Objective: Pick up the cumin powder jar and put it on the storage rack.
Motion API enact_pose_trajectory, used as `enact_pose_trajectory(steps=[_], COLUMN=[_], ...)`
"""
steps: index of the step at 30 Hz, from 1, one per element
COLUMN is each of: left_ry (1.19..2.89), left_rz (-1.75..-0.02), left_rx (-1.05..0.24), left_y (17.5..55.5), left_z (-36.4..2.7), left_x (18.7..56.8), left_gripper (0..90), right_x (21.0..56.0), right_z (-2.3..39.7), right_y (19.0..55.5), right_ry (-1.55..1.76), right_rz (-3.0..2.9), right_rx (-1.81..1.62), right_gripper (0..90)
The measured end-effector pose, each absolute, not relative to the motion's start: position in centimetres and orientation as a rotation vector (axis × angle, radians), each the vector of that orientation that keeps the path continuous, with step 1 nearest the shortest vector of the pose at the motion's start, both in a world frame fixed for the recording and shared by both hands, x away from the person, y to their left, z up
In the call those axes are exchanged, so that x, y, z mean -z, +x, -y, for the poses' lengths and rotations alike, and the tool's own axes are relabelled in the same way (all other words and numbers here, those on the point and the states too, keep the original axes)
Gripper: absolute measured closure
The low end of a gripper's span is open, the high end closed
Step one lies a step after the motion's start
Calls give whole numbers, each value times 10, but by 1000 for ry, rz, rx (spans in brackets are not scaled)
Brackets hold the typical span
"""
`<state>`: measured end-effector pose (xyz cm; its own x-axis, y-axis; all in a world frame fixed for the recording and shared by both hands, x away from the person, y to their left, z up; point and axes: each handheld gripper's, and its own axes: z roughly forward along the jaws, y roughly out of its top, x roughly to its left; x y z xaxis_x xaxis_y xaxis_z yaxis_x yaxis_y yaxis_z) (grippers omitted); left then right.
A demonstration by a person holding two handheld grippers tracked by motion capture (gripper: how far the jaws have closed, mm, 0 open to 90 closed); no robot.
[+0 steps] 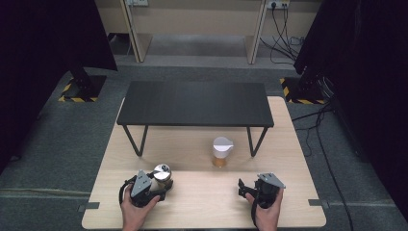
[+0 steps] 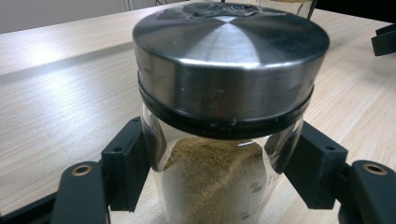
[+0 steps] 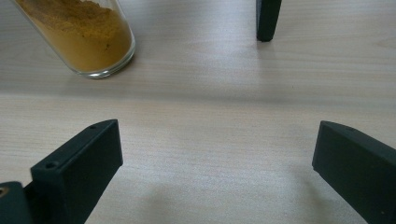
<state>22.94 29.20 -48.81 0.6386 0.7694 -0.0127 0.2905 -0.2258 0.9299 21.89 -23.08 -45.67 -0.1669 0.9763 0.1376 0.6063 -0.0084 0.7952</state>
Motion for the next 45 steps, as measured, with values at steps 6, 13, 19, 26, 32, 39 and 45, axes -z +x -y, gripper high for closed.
enact_pose_trajectory(steps=[6, 13, 19, 26, 32, 39, 45], left_ry=[1801, 1752, 1759, 1756, 1744, 1734, 1736], left_rz=[-874, -878, -871, -865, -874, -889, -893], left_rx=[-551, -563, -602, -617, -624, -579, -584], left_y=[230, 224, 215, 211, 210, 214, 215], left_z=[-292, -298, -298, -300, -303, -310, -311], left_x=[484, 475, 455, 437, 417, 394, 368], left_gripper=[299, 299, 299, 299, 299, 299, 299], right_x=[456, 456, 457, 457, 457, 457, 457], right_z=[231, 231, 232, 233, 233, 232, 232], right_y=[219, 219, 219, 219, 219, 219, 219], right_ry=[1637, 1644, 1646, 1647, 1647, 1646, 1645], right_rz=[-1810, -1807, -1806, -1800, -1803, -1805, -1809], right_rx=[-1045, -1048, -1050, -1057, -1056, -1055, -1061], right_gripper=[18, 19, 21, 23, 23, 23, 23])
